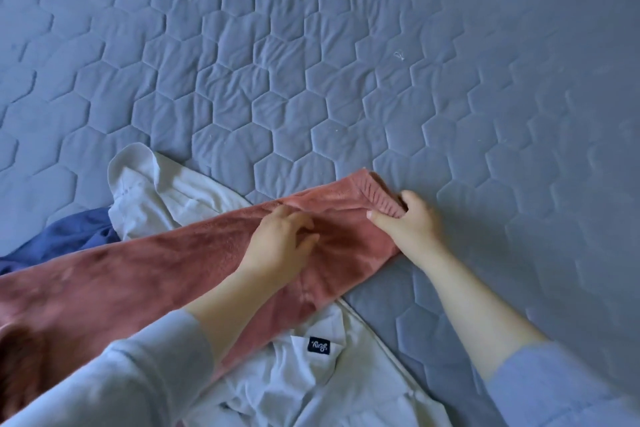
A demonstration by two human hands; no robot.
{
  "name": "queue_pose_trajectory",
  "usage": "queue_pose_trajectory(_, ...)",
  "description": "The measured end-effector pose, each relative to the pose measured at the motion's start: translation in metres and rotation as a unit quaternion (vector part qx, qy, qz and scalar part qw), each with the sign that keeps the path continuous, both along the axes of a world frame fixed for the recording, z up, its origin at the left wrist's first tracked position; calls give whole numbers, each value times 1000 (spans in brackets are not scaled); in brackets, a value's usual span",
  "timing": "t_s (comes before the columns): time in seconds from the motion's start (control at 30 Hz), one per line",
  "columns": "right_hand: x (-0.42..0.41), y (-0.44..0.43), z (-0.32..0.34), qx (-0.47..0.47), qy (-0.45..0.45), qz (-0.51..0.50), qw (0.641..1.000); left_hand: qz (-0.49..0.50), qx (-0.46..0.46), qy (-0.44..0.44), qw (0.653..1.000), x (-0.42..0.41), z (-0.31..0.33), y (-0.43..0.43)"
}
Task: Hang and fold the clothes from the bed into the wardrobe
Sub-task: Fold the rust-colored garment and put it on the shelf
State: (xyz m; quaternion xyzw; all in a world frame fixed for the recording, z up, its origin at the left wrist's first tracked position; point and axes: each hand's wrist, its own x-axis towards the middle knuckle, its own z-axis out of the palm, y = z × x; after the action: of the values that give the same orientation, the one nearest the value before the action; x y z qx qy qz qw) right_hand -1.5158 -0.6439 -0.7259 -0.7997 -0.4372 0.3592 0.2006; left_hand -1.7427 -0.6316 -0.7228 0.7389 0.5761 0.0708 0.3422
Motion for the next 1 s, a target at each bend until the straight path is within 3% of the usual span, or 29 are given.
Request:
queue_pose_trajectory(0.1, -5, -15, 24, 30, 89, 12, 995, 170, -64, -94, 979, 16, 27, 12)
queue_pose_trajectory(0.23, -31, -39, 59, 65, 159, 11, 985, 320, -221, -228, 892, 30, 63, 27)
queue_pose_trajectory(0.37, -61, -60, 85, 99, 147, 45, 983, 313, -225, -149, 910, 24, 95, 30)
queue_pose_trajectory(0.63, -115, -92, 125, 120, 209, 55, 969, 328, -237, -134, 905, -15, 140, 3)
queue_pose_trajectory(0.8, -138, -110, 138, 168, 192, -4, 967, 374, -234, -254, 861, -42, 155, -9)
queue_pose_trajectory(0.9, -159, -120, 143, 190, 187, -30, 963, 415, -237, -280, 832, -68, 165, -19)
queue_pose_trajectory(1.0, -192, -124, 153, 206, 220, 6, 953, 446, -248, -293, 808, -106, 177, -27)
